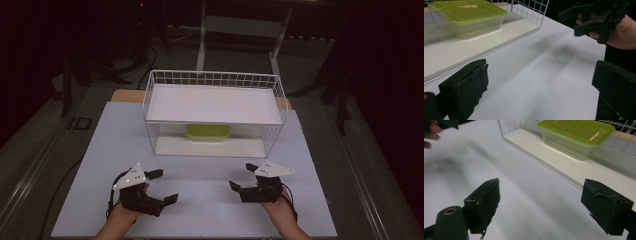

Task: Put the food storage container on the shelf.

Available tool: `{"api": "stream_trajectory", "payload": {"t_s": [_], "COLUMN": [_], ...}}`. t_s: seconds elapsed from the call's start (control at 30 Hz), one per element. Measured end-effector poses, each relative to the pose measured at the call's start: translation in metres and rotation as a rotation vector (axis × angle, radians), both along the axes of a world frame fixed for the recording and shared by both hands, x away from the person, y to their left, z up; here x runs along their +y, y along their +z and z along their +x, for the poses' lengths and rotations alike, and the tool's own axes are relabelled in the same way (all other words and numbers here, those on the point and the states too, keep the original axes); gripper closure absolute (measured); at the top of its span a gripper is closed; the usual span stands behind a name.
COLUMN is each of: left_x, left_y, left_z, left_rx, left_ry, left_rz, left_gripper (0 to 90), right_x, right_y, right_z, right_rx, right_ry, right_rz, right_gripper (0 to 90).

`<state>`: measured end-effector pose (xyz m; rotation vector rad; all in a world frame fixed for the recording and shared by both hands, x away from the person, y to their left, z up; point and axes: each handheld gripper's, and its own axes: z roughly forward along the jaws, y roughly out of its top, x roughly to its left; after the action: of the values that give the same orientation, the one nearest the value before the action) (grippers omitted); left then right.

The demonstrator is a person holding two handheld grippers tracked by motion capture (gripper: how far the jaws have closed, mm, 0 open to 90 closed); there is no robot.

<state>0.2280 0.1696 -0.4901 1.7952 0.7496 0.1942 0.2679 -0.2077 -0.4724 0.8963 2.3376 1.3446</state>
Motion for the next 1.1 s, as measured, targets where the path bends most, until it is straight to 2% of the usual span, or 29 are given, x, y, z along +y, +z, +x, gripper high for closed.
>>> {"api": "stream_trajectory", "payload": {"t_s": [0.23, 0.33, 0.57, 0.73, 0.97, 1.1], "left_x": [-0.003, -0.004, -0.004, -0.003, -0.005, -0.006], "left_y": [-0.004, -0.006, -0.008, -0.010, -0.016, -0.018], "left_z": [-0.001, -0.002, 0.000, 0.001, 0.001, 0.002], "left_rx": [-0.005, -0.005, -0.019, -0.008, 0.012, 0.006], "left_ry": [-0.008, -0.012, -0.021, -0.026, -0.042, -0.049], "left_rz": [0.010, 0.014, 0.012, 0.010, 0.019, 0.036], "left_gripper": [1.2, 1.2, 1.2, 1.2, 1.2, 1.2], "right_x": [-0.015, -0.019, -0.028, -0.034, -0.037, -0.038], "right_y": [-0.003, -0.007, -0.015, -0.020, -0.030, -0.034], "right_z": [-0.006, -0.008, -0.006, -0.002, 0.002, 0.004], "right_rx": [0.013, 0.024, 0.033, 0.054, 0.087, 0.098], "right_ry": [-0.010, -0.017, -0.008, -0.009, 0.004, 0.002], "right_rz": [0.019, 0.011, 0.024, 0.040, 0.001, -0.012], "right_gripper": [15.4, 15.5, 15.5, 15.5, 15.6, 15.7]}}
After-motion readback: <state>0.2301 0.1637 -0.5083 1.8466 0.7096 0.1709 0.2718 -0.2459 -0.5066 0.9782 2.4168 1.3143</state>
